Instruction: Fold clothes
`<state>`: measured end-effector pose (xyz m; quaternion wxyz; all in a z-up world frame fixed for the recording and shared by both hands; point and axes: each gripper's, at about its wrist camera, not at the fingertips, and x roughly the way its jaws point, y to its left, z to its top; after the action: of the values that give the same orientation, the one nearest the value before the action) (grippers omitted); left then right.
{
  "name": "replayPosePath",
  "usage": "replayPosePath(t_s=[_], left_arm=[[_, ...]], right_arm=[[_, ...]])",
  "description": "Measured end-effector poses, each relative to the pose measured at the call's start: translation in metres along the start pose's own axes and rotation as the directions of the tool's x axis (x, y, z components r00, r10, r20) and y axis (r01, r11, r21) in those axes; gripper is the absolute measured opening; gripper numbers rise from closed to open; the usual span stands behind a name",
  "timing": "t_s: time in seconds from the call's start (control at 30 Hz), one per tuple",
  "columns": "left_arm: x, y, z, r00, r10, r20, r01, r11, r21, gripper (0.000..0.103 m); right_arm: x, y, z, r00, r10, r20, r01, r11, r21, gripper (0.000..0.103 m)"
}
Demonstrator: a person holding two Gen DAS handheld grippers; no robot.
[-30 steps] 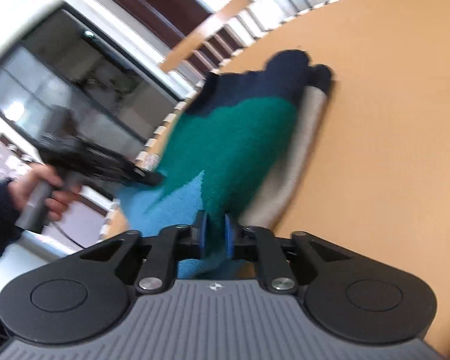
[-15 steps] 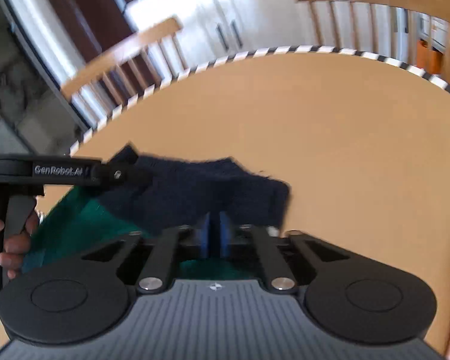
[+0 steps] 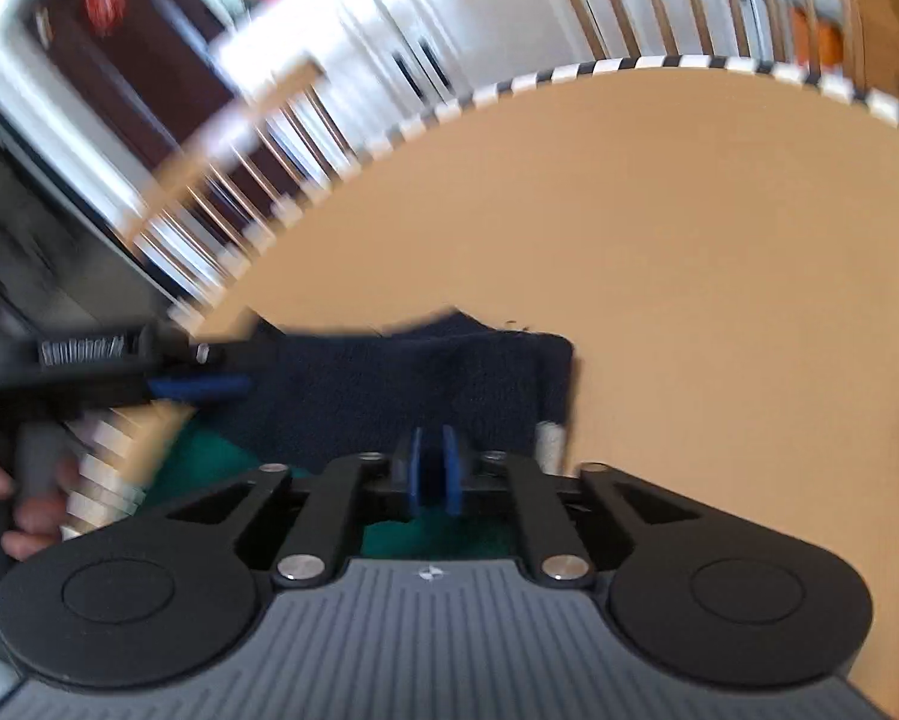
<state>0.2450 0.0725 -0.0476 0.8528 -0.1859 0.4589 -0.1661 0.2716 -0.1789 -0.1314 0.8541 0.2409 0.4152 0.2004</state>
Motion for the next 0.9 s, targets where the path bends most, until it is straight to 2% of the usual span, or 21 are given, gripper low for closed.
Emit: replayPosePath(t_s=[0.03, 0.07, 0.1, 0.17, 0.23, 0.3, 0.37, 0.43, 0.53, 0.73, 0.8, 0.9], left_arm=[[-0.016, 0.012, -0.005, 0.999, -0.043, 0.014, 0.043, 0.999, -0.020, 0.084], [-0.032, 0.024, -0.009, 0.996, -0.085, 0.028, 0.086, 0.996, -0.039, 0.089], [-0.043, 0.039, -0.014, 0.995, -0.093, 0.023, 0.094, 0.994, -0.049, 0.089], [-0.056, 0.068, -0.023, 0.996, -0.093, -0.002, 0.093, 0.993, -0.079, 0.089], [-0.059, 0.099, -0.033, 0.996, -0.081, -0.041, 0.075, 0.988, -0.138, 0.087], [-0.059, 0.125, -0.044, 0.995, -0.064, -0.074, 0.048, 0.979, -0.200, 0.083], [-0.056, 0.141, -0.051, 0.996, -0.052, -0.075, 0.035, 0.975, -0.218, 0.081], [-0.044, 0.149, -0.048, 0.994, -0.062, -0.089, 0.043, 0.979, -0.200, 0.081], [-0.033, 0.145, -0.043, 0.990, -0.094, -0.102, 0.082, 0.990, -0.116, 0.078], [-0.009, 0.119, -0.018, 0.971, -0.106, -0.216, 0.121, 0.991, 0.060, 0.073], [-0.009, 0.121, -0.007, 0.971, -0.141, -0.192, 0.152, 0.987, 0.047, 0.073], [-0.023, 0.132, -0.002, 0.957, -0.215, -0.193, 0.218, 0.976, -0.008, 0.073]], right_arm=[[-0.015, -0.008, -0.002, 0.999, 0.049, 0.022, -0.050, 0.998, 0.047, 0.049], [-0.027, -0.018, -0.007, 0.997, 0.070, 0.025, -0.072, 0.994, 0.087, 0.078], [-0.039, -0.028, -0.013, 0.996, 0.090, 0.026, -0.093, 0.988, 0.127, 0.083], [-0.048, -0.048, -0.027, 0.993, 0.120, -0.003, -0.117, 0.972, 0.202, 0.073], [-0.049, -0.063, -0.038, 0.993, 0.112, -0.023, -0.101, 0.958, 0.269, 0.065], [-0.050, -0.077, -0.048, 0.993, 0.107, -0.040, -0.088, 0.940, 0.331, 0.065], [-0.046, -0.081, -0.053, 0.992, 0.124, -0.025, -0.107, 0.927, 0.360, 0.062], [-0.042, -0.079, -0.051, 0.991, 0.128, -0.030, -0.108, 0.924, 0.367, 0.062], [-0.031, -0.073, -0.044, 0.989, 0.134, -0.056, -0.106, 0.931, 0.350, 0.062], [-0.019, -0.063, -0.028, 0.981, 0.144, -0.128, -0.099, 0.948, 0.303, 0.062], [-0.019, -0.063, -0.025, 0.979, 0.147, -0.144, -0.100, 0.951, 0.292, 0.061], [-0.019, -0.064, -0.023, 0.976, 0.155, -0.156, -0.106, 0.953, 0.283, 0.061]])
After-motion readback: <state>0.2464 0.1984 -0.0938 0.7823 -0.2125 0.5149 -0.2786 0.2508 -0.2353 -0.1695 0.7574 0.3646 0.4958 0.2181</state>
